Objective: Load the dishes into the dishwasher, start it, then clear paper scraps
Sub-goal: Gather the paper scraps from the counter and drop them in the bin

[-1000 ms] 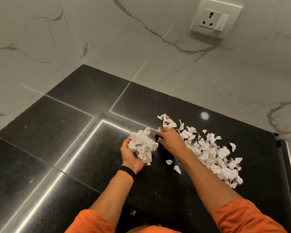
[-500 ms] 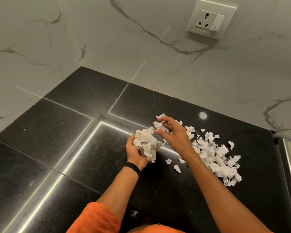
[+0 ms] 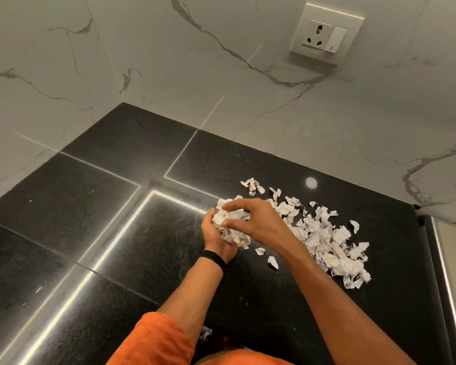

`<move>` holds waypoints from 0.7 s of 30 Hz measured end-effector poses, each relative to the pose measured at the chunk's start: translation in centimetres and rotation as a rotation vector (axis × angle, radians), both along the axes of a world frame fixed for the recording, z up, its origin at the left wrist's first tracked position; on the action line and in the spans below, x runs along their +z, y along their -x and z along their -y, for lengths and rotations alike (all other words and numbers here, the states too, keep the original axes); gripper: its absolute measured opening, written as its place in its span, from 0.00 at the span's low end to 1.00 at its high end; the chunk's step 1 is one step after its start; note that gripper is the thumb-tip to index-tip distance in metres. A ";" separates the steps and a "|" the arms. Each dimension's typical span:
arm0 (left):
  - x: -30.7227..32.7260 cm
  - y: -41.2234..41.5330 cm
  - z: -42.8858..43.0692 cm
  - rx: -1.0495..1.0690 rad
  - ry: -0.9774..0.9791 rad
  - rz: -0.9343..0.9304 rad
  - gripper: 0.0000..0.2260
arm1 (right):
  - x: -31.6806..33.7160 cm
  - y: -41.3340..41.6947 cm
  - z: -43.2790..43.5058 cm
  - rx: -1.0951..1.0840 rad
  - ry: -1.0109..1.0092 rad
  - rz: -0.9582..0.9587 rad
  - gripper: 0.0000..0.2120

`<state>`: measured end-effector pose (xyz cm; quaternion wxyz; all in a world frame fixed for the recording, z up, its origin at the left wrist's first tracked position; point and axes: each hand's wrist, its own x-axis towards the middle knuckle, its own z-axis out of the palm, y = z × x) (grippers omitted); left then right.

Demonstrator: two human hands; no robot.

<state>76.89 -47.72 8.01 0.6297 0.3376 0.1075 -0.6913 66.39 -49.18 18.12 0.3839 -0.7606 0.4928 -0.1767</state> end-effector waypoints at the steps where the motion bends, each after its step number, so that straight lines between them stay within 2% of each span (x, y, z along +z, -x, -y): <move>1: 0.1 0.0 0.0 0.014 0.004 -0.010 0.24 | 0.2 0.1 0.1 0.000 0.001 0.021 0.15; 6: 0.2 0.3 0.2 0.044 0.002 -0.040 0.23 | 0.9 -0.1 0.5 -0.034 0.020 0.151 0.09; 11: -0.2 0.6 0.0 -0.017 0.005 -0.028 0.26 | -0.1 -0.8 -0.2 0.050 0.038 0.085 0.10; 15: -0.2 0.4 0.3 -0.013 0.017 -0.033 0.26 | -0.3 -0.1 0.1 -0.026 0.011 0.174 0.12; 19: 0.2 0.5 0.5 -0.003 0.049 -0.070 0.24 | -0.8 0.9 0.8 -0.112 0.135 0.177 0.12; 21: 0.3 0.5 0.5 -0.014 0.061 -0.085 0.25 | -1.3 1.4 0.7 -0.166 0.151 0.242 0.11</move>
